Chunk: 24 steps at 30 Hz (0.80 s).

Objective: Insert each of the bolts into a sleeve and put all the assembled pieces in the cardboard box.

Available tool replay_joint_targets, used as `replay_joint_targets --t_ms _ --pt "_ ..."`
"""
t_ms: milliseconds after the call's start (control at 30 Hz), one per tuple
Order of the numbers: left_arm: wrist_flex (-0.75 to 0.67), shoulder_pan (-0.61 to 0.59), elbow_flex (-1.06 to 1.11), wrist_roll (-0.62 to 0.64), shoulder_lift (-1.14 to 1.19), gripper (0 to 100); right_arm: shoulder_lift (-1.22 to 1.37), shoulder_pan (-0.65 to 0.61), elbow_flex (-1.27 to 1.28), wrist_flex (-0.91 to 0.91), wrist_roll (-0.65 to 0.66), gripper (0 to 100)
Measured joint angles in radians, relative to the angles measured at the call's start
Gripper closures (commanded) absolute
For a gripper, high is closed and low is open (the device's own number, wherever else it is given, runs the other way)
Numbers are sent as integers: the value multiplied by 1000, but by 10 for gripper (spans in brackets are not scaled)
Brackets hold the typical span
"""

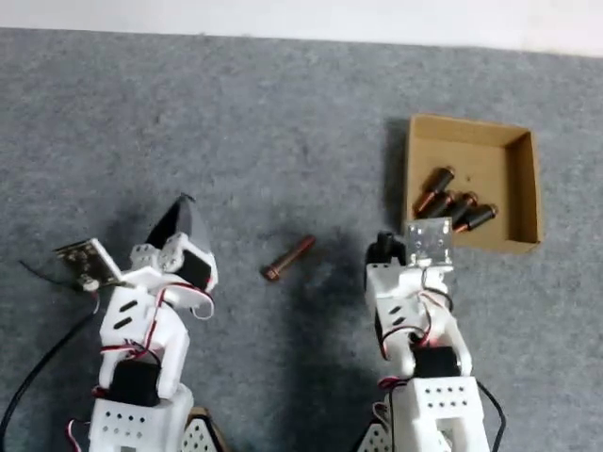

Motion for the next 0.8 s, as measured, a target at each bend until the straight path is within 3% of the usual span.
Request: replay_joint_targets --t_ms 133,233,367,533,733,800 --pt "127 123 -21 -98 0 993 -44 -2 14 0 2 993" --pt "147 235 -26 -184 20 993 -51 -3 14 0 28 993" --pt "149 262 -84 -252 167 993 -51 -3 14 0 34 993" --pt "149 267 -265 -368 545 993 -51 -3 14 0 34 993" --pt "149 270 -529 -664 1099 990 -51 -3 14 0 37 993" --pt "149 272 -600 -694 1260 956 -51 -3 14 0 37 993"
